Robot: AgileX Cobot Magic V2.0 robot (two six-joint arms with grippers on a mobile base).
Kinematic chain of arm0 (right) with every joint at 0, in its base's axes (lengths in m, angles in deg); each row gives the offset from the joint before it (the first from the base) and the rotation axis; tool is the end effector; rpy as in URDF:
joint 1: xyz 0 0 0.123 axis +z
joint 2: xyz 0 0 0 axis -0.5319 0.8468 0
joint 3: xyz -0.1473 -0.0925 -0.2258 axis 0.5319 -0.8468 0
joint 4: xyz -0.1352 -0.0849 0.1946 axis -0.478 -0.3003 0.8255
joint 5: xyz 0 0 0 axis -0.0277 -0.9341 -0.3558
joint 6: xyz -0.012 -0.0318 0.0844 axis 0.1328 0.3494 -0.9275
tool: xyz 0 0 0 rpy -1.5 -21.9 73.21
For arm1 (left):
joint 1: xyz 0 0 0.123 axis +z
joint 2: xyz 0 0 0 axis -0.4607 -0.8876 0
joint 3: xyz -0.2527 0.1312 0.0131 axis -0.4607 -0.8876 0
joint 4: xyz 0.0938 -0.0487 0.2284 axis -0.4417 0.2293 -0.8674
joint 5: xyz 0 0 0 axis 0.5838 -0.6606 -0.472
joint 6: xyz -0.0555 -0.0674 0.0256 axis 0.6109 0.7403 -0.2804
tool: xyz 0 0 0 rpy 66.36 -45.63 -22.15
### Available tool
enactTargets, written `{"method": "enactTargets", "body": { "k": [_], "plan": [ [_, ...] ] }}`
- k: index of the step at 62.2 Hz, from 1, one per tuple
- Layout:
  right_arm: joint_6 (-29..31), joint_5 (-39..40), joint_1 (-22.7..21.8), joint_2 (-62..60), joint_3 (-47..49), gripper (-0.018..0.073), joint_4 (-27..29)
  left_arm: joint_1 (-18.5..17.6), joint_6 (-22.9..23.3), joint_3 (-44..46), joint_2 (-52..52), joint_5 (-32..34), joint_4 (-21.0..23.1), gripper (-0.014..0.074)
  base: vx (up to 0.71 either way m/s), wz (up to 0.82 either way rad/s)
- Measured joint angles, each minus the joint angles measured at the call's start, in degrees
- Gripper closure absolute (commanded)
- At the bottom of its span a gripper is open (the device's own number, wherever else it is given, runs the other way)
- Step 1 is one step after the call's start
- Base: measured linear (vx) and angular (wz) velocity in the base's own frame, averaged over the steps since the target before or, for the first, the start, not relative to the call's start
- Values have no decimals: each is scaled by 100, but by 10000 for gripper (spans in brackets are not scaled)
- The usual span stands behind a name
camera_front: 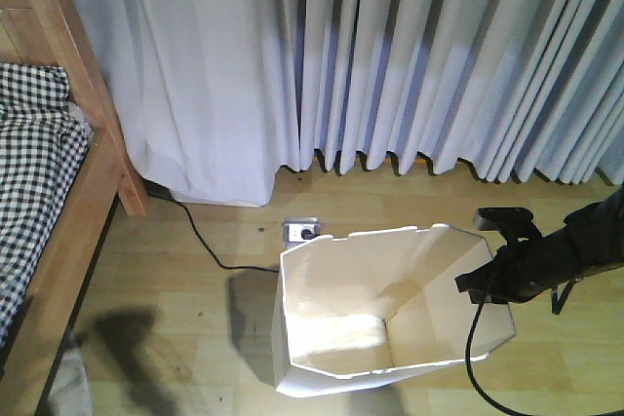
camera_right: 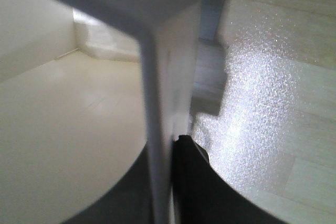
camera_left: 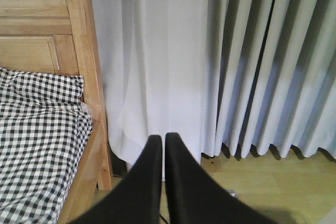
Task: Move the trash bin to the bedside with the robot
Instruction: 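Carry the bin to the floor beside the bed frame near the curtains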
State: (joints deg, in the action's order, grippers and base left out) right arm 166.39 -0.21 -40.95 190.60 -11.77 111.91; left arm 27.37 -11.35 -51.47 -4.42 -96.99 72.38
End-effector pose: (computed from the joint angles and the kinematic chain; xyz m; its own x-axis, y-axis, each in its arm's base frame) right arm 0.2956 -0.0140 -0.0128 -0.9671 -0.1562 -0.2010 -0.2117 0.9321 0.2938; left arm 0.0548 -0.0005 0.1812 -0.1901 -0.0331 -0.9812 -0.0011 0.9994 -0.0335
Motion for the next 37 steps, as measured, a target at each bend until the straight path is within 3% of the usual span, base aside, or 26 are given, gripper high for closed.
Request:
{"method": "enactTargets", "body": {
  "k": [37],
  "plan": [
    [0,0,0,0,0,565,0,0,0,0,0,0,0,603,12,1]
  ]
}}
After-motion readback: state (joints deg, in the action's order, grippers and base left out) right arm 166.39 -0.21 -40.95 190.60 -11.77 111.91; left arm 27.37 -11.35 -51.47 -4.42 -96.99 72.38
